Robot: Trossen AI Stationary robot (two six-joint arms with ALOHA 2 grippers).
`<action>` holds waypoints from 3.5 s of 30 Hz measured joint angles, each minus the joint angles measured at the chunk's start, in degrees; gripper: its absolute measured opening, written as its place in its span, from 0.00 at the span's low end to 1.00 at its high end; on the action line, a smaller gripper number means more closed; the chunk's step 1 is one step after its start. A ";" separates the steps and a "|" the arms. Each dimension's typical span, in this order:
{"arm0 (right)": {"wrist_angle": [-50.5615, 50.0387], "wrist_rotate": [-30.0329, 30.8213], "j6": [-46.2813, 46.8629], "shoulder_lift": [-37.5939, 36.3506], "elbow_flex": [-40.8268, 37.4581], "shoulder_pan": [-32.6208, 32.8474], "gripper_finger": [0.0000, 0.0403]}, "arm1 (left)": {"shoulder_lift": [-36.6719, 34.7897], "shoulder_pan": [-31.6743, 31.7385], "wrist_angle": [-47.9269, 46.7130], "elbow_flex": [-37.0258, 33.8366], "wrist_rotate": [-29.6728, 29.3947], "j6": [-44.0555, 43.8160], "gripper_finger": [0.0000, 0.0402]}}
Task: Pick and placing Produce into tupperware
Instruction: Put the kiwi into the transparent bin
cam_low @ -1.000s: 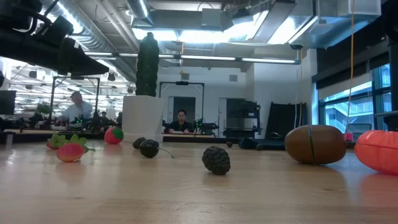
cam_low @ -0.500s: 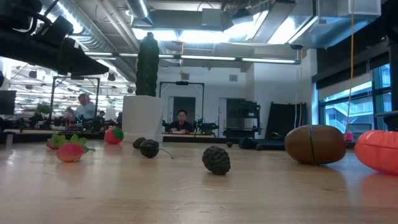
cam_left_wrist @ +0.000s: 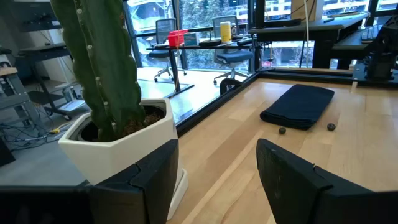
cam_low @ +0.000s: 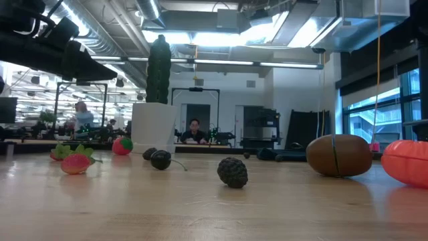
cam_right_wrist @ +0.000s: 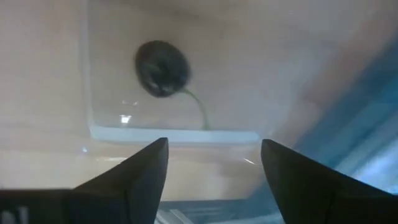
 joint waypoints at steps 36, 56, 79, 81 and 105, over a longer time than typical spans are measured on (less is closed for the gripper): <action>-34.48 16.86 -26.58 0.02 26.79 -11.67 0.65 | 0.01 0.01 0.01 0.00 0.00 1.88 0.52; -34.58 26.48 -45.31 0.16 25.83 -21.98 0.77 | -0.01 0.01 0.01 0.00 0.00 1.88 0.52; -10.51 28.45 -71.84 0.24 22.98 -24.41 0.84 | -0.01 0.00 0.01 -0.01 0.00 1.81 0.52; -9.81 28.43 -71.99 0.24 22.98 -24.04 0.84 | -0.01 0.01 0.01 -0.01 0.00 1.81 0.52; -7.46 28.01 -70.66 0.24 22.98 -24.00 0.84 | -0.01 -0.01 0.01 -0.02 0.00 1.36 0.52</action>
